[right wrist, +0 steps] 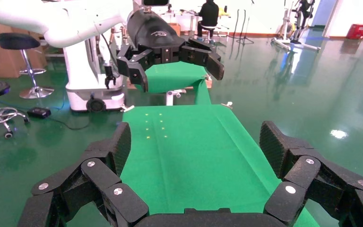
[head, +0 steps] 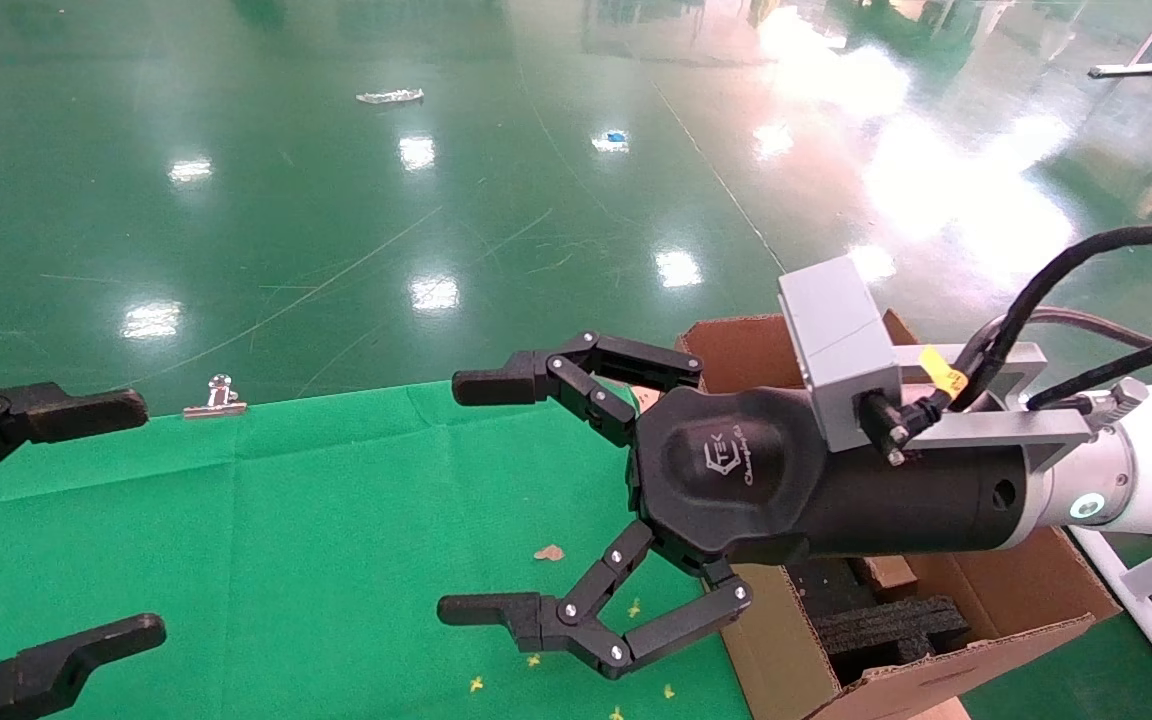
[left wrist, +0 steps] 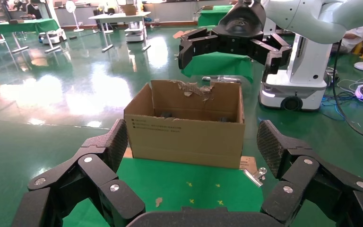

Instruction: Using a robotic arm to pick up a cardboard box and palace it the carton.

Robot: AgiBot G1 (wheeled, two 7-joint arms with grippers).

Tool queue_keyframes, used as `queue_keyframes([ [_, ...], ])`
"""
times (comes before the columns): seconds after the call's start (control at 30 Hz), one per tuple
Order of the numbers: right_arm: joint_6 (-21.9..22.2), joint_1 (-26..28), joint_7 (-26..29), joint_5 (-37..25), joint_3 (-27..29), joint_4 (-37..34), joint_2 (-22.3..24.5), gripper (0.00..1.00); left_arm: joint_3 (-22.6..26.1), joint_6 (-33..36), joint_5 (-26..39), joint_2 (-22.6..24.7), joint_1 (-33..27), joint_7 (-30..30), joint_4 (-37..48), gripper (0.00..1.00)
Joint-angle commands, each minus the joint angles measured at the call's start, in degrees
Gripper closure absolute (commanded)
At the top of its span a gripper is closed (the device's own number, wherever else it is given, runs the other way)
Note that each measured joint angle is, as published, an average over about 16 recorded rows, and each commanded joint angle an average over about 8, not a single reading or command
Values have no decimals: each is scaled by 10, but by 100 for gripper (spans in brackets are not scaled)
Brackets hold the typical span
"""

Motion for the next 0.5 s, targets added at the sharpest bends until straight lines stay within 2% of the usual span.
queue_keyframes([
  [0.03,-4,-15,-5,5,15,9,-1,0,0,0,0,0,0,0,0,0],
  [0.5,-1,-4,-2,2,4,2,0,0,0,0,0,0,0,0,0,0],
])
